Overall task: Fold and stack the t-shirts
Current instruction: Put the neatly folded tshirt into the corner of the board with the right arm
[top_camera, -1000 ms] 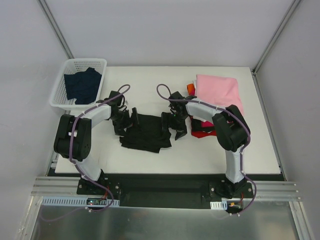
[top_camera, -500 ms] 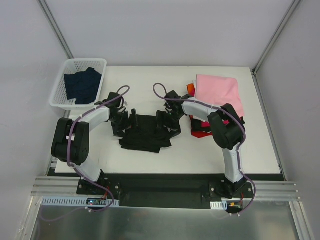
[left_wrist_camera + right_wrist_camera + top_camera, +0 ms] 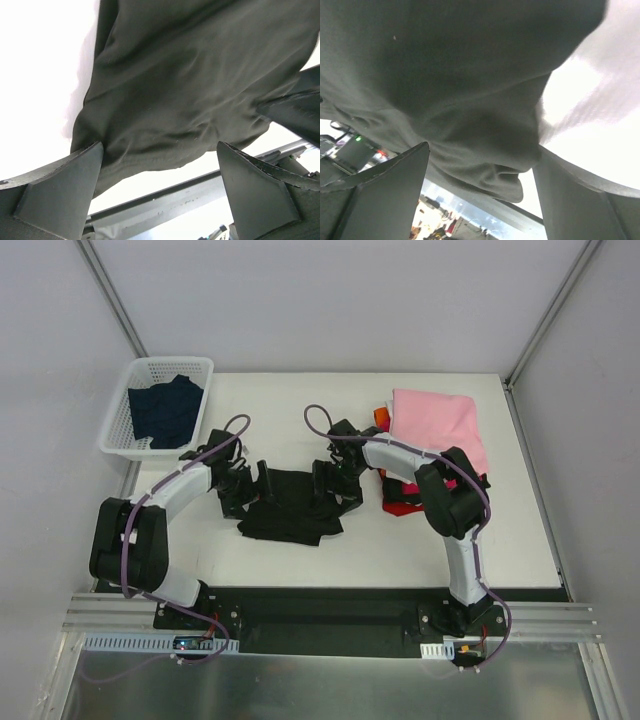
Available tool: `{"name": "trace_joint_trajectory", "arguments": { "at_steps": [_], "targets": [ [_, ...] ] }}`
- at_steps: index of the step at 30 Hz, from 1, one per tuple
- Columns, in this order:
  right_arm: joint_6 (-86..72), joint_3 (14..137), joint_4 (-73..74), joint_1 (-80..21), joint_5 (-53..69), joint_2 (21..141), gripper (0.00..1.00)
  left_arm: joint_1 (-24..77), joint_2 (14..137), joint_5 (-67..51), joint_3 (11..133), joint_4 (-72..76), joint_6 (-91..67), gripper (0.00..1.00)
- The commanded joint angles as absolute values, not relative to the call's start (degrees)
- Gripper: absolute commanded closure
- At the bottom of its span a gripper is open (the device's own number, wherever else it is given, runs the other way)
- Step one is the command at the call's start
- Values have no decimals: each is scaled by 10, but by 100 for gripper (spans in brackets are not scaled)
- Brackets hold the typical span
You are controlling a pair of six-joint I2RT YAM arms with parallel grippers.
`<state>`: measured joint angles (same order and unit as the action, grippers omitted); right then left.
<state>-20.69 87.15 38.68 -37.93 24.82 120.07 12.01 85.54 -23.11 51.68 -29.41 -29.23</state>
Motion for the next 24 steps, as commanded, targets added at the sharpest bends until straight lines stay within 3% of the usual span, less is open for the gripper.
{"name": "trace_joint_trajectory", "arguments": {
  "at_steps": [1, 12, 24],
  "targets": [
    [-167, 885, 427, -380, 191, 1205, 15, 127, 829, -218, 480, -302, -313, 2],
    [-157, 831, 418, -380, 192, 1185, 17, 138, 807, -226, 374, -225, -356, 3],
    [-156, 850, 417, -380, 197, 1190, 17, 144, 773, -238, 455, -267, -378, 1]
  ]
}}
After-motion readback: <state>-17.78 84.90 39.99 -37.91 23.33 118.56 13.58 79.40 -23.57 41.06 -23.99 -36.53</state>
